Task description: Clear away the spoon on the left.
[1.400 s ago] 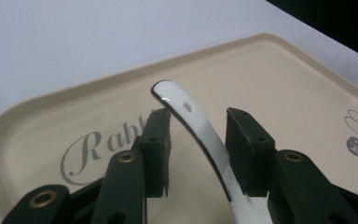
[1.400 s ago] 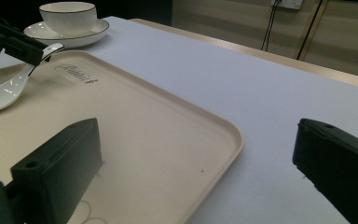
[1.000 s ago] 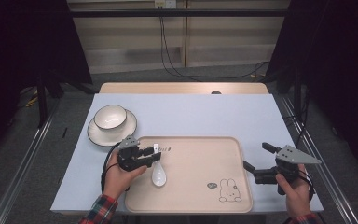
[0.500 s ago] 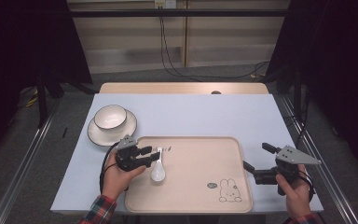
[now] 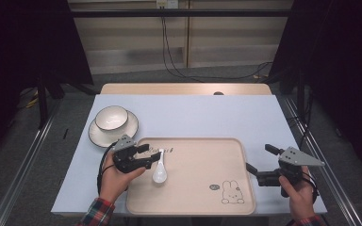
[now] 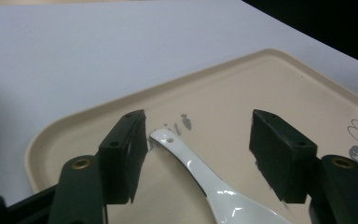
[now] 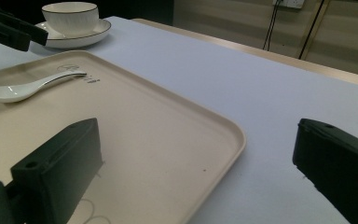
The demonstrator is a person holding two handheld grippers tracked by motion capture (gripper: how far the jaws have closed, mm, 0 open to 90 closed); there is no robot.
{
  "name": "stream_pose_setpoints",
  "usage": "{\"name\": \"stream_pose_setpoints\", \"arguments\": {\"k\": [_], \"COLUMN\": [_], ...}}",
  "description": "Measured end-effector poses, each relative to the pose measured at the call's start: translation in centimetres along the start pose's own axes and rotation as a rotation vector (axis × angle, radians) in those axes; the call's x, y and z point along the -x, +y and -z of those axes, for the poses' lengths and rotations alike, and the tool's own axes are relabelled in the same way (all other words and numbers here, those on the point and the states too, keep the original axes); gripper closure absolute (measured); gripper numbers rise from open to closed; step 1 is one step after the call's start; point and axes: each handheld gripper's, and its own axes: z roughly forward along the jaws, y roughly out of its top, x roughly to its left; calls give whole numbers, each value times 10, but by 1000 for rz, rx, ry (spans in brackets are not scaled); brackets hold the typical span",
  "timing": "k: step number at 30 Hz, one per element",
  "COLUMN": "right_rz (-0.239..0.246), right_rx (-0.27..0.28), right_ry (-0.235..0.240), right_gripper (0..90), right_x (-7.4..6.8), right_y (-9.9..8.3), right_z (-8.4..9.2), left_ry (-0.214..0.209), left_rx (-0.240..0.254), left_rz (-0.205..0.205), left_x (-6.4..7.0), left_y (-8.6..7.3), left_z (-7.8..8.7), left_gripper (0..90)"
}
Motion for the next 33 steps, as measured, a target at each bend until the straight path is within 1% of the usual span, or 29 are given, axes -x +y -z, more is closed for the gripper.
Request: {"name": "stream_pose_setpoints", "arguments": {"k": [4, 6, 7, 8, 15, 16, 17, 20, 22, 25, 26, 27, 30, 31, 32, 33], "right_rz": [-1, -1, -1, -1, -2, -3, -2, -1, -3, -1, -1, -1, -8, -8, -4, -5], "right_rx": [0, 1, 1, 1, 1, 1, 1, -2, -1, 1, 0, 0, 0, 1, 3, 5], "right_ry": [2, 3, 3, 4, 3, 2, 0, 1, 5, 6, 7, 7, 2, 0, 6, 4], "right_gripper": [7, 6, 7, 6, 7, 7, 7, 6, 7, 6, 6, 6, 7, 7, 6, 7], "right_x": [0, 0, 0, 0, 0, 0, 1, 1, 1, 1, 1, 1, 2, 2, 2, 2], "right_y": [0, 0, 0, 0, 0, 0, 0, 0, 0, 0, 0, 0, 0, 0, 0, 0], "right_z": [0, 0, 0, 0, 1, 1, 1, 2, 2, 3, 3, 3, 4, 4, 4, 4], "left_ry": [7, 4, 9, 15, 7, 9, 8, -6, -3, -10, -15, -3, -15, -9, -18, -12], "left_rx": [14, 22, 21, 27, 44, 59, 61, 78, 84, 91, 101, 103, 122, 121, 129, 133], "left_rz": [-4, -1, -10, -9, -25, -28, -37, -40, -50, -46, -46, -47, -37, -37, -41, -34], "left_x": [-1, -1, -2, -1, -3, -2, -2, -2, -2, -3, -4, -4, -6, -6, -7, -7], "left_y": [2, 2, 3, 3, 6, 7, 8, 9, 10, 10, 10, 10, 11, 11, 11, 12], "left_z": [4, 5, 7, 8, 14, 15, 16, 19, 20, 22, 23, 24, 27, 28, 29, 29], "left_gripper": [338, 329, 321, 312, 262, 255, 249, 231, 216, 198, 191, 191, 169, 165, 165, 160]}}
